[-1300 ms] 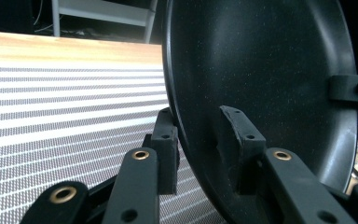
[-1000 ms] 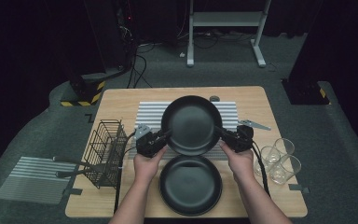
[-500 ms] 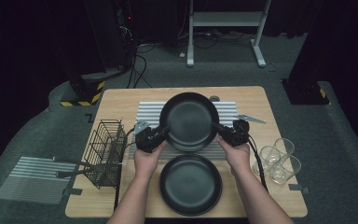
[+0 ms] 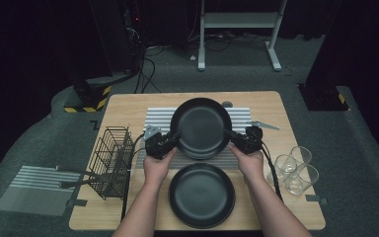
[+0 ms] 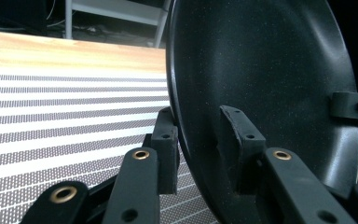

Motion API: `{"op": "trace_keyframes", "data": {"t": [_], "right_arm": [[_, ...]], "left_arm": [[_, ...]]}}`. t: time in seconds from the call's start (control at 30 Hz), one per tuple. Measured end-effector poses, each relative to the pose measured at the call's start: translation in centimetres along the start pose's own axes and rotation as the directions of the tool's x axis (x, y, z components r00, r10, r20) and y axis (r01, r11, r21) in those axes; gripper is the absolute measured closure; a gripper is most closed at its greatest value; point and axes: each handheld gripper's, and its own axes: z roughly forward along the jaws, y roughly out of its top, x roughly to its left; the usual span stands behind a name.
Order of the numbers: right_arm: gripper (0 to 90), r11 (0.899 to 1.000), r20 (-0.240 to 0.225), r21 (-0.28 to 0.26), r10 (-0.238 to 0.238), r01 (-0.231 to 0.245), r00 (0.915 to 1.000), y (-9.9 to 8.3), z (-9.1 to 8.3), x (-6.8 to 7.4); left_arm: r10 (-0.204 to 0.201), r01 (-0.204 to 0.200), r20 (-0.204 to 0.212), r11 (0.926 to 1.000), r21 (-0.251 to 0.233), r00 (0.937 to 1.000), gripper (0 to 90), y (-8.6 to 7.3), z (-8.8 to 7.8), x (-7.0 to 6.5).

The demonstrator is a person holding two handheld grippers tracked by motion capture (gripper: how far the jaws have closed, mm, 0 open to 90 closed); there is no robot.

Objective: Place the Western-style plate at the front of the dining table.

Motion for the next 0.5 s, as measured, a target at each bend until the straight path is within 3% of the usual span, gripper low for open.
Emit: {"op": "trace_keyframes", "data": {"t": [0.13, 0.17, 0.2, 0.27, 0.5], "right_arm": [[77.2, 1.000, -0.006, 0.005, 0.004, -0.004, 1.0000, -0.2, 0.5, -0.2], [77.2, 1.000, -0.002, 0.011, 0.010, -0.010, 1.0000, -0.2, 0.5, -0.1], [77.1, 1.000, -0.002, 0.011, 0.007, -0.007, 1.0000, -0.3, 0.6, -0.2], [77.1, 1.000, 0.003, 0.014, 0.004, -0.004, 1.0000, -0.3, 0.7, -0.2], [77.0, 0.999, 0.014, 0.038, 0.000, -0.001, 0.9999, -0.7, 1.5, -0.4]], "left_arm": [[-0.001, 0.001, -0.010, 1.0000, 0.005, 1.0000, 68.4, -0.1, 0.1, 0.2], [-0.020, 0.020, -0.003, 0.9998, 0.000, 0.9998, 68.4, -0.2, 0.2, 0.2], [0.001, 0.000, -0.009, 0.9999, 0.011, 1.0000, 68.4, -0.2, 0.2, 0.4], [-0.001, 0.001, -0.008, 1.0000, 0.008, 1.0000, 68.4, -0.4, 0.3, 0.5], [-0.030, 0.030, -0.009, 0.9993, 0.023, 0.9995, 68.6, -1.5, 0.7, 1.3]]}}
